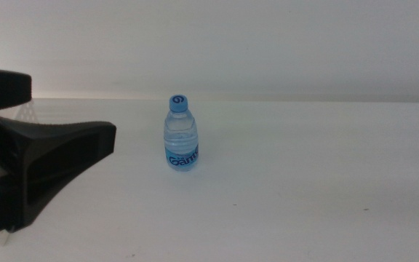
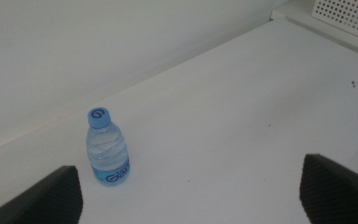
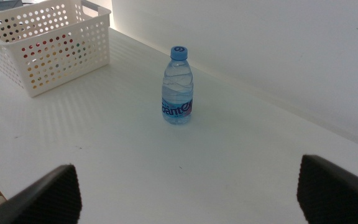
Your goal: Use arms to grab the bottles and put them into the dustbin to the left of the table.
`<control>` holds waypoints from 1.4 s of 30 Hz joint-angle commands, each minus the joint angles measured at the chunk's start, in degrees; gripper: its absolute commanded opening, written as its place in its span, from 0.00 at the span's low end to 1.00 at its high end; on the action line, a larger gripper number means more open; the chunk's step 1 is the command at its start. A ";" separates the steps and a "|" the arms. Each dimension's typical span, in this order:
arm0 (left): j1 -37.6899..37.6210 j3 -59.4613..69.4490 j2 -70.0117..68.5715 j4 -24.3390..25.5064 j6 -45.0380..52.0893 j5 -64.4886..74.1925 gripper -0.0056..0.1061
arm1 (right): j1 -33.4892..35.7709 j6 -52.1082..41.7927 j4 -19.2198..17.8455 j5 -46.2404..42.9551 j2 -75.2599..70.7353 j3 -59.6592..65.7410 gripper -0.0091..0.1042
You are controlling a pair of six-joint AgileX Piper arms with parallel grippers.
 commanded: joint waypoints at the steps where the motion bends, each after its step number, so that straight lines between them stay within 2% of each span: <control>1: -0.52 0.21 -0.11 0.29 -0.43 -1.05 0.89 | 0.03 -0.69 -0.28 -0.76 -0.23 0.12 0.90; 5: -0.42 6.30 -0.15 0.59 -0.41 -9.79 0.89 | 0.03 -0.69 -0.28 -0.76 -0.23 0.12 0.90; 12: 0.65 25.48 -0.01 6.39 -0.41 -37.86 0.89 | 0.03 -0.69 -0.28 -0.76 -0.23 0.12 0.90; 17: 4.07 38.16 0.14 -1.65 -0.41 -49.83 0.89 | 0.03 -0.69 -0.28 -0.76 -0.23 0.12 0.90; 22: 6.15 44.22 0.53 -2.05 -0.41 -51.50 0.89 | 0.03 -0.69 -0.28 -0.76 -0.23 0.12 0.90; 34: 8.80 45.15 1.76 -3.92 -0.19 -52.53 0.89 | 0.03 -0.69 -0.28 -0.76 -0.23 0.12 0.90; 39: 8.80 49.06 8.27 -2.77 -0.19 -63.67 0.89 | 0.03 -0.69 -0.28 -0.76 -0.23 0.12 0.90; 42: 8.80 49.73 14.60 -5.99 -0.19 -71.86 0.89 | 0.03 -0.69 -0.28 -0.76 -0.23 0.12 0.90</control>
